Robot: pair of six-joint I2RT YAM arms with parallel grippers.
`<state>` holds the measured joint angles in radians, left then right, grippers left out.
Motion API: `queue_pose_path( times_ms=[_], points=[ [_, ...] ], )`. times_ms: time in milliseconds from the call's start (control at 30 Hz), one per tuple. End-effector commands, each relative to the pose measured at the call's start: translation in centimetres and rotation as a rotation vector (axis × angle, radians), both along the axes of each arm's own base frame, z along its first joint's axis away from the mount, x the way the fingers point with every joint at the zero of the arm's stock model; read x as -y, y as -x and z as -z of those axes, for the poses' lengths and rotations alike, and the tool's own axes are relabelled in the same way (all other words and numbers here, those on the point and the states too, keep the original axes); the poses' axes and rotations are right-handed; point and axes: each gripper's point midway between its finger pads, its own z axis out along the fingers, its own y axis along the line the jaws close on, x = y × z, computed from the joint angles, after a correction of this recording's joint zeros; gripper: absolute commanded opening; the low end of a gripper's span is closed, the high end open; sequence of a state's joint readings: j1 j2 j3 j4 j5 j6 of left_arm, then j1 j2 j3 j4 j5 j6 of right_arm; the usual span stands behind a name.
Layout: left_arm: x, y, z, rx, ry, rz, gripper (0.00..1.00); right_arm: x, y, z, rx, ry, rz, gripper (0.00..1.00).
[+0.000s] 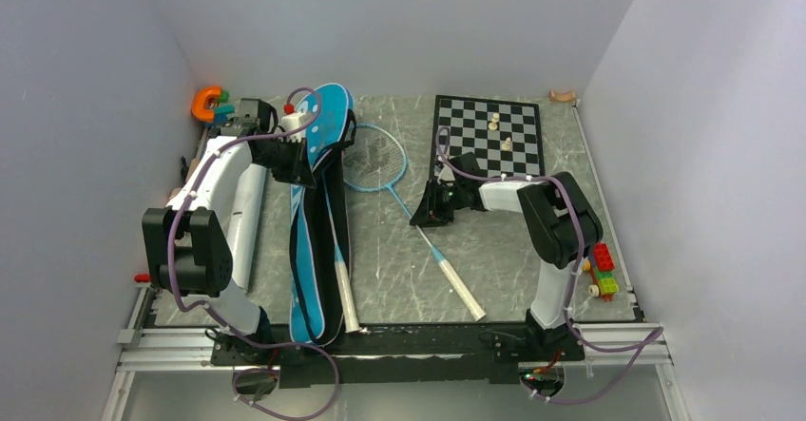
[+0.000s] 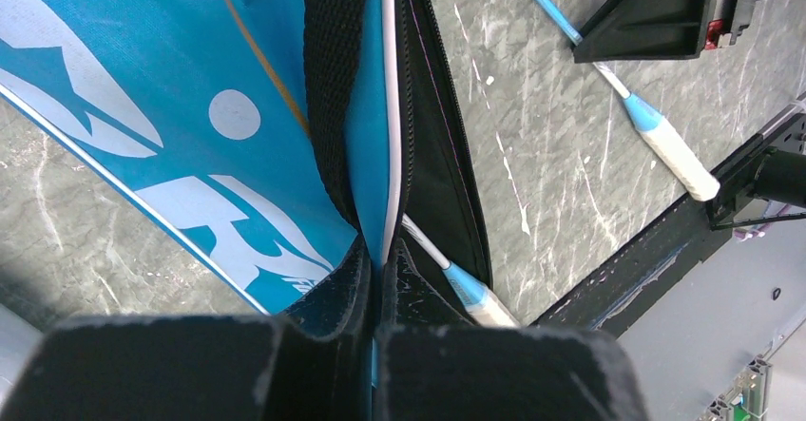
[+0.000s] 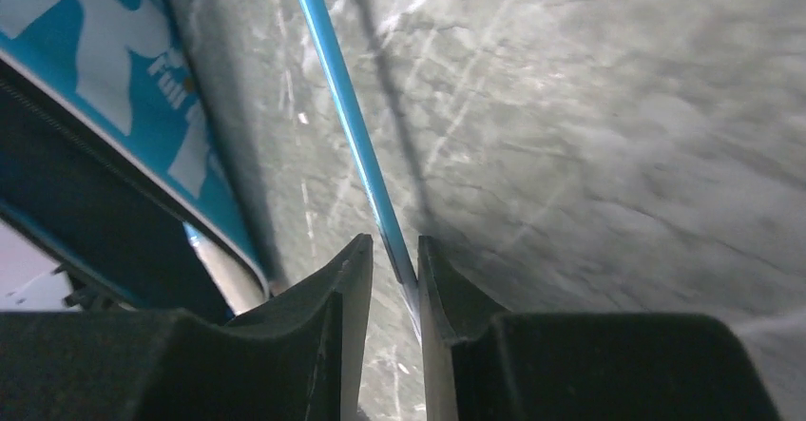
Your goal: Pack up the badminton gear
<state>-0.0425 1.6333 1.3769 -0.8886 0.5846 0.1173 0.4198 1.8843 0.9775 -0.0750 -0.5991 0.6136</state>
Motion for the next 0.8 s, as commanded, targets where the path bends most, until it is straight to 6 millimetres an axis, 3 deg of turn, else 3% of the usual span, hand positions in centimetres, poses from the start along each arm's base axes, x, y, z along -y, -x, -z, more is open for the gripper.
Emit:
queue_pose_path(
  times_ms=[0, 233, 367, 500, 767],
  points=[
    [0.3, -0.1, -3.1, 0.075, 0.027, 0.019, 0.0, -1.5, 2.0, 1.8, -0.08, -0.107, -0.067, 0.3],
    [0.4, -0.3, -3.4, 0.072, 0.033, 0.019, 0.0, -1.6, 3.7, 4.1, -0.153, -0.143, -0.094, 0.3],
    [0.4, -0.2, -3.4, 0.07, 0.034, 0.018, 0.0, -1.8, 4.2, 3.8, -0.149, -0.163, -0.086, 0.19],
    [0.3, -0.3, -3.4, 0.066, 0.03, 0.017, 0.0, -2.2, 3.4, 0.9, -0.079, -0.191, -0.075, 0.03],
    [0.3, -0.7, -2.9, 0.054, 0.025, 0.011, 0.0, -1.3, 0.8, -8.4, 0.161, -0.115, -0.039, 0.0]
  ],
)
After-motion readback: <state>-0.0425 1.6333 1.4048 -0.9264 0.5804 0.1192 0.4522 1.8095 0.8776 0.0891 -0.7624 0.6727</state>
